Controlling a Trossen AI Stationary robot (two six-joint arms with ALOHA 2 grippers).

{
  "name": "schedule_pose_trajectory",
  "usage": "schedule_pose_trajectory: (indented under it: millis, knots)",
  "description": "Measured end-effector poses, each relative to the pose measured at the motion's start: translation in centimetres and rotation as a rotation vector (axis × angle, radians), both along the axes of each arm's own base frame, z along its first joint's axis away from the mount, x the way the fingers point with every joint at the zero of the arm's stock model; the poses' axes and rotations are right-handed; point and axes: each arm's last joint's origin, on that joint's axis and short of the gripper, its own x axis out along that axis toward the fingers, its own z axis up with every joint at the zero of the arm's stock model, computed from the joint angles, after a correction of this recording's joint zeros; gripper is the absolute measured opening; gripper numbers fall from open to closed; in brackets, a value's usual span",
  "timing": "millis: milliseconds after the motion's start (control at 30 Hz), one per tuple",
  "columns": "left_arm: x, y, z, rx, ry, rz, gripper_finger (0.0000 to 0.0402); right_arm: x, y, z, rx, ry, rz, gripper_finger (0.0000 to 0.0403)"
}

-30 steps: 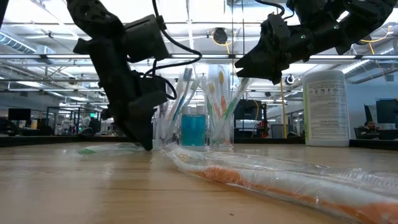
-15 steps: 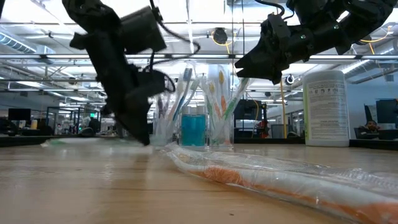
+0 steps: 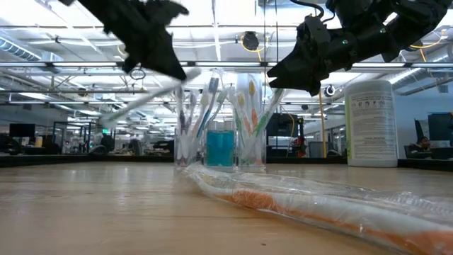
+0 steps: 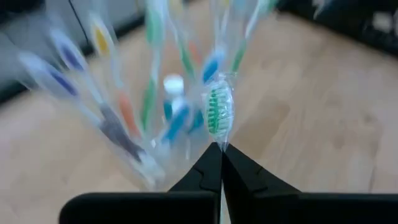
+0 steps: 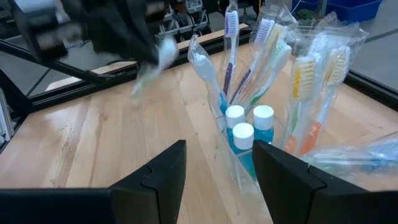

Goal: Pick & Place Toothbrushes
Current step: Put the green toothbrush into the transparent organizer

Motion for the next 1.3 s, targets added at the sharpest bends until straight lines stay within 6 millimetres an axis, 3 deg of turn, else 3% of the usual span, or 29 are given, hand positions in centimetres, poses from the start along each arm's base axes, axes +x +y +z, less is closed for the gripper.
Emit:
schedule_pose_trajectory:
  millis: [333,733,900,1100,1300]
  knots:
    - [-0.9,-0.2,4.9,0.241,-0.264,0.096,0.0004,0.0,0.0,0.0,0.0,0.001,0.0,0.0176]
    - [-0.8,0.0,5.5,0.359,-0.289,0.247,0.0004,0.0,0.0,0.0,0.0,0.0,0.0,0.0176]
    - [0.0,0.2,3.1,0.402,-0.317,0.298,0.0003,0.1,0.0,0.3,-0.005,-0.027,-0.001,0.0176]
    - [0.8,1.6,1.6,0.439,-0.524,0.303,0.0003,0.1,-0.1,0.6,-0.015,-0.063,-0.018,0.0176]
    - [2.3,3.3,-1.6,0.479,-0.524,0.36,0.0003,0.1,-0.3,0.9,-0.027,-0.091,-0.061,0.0176]
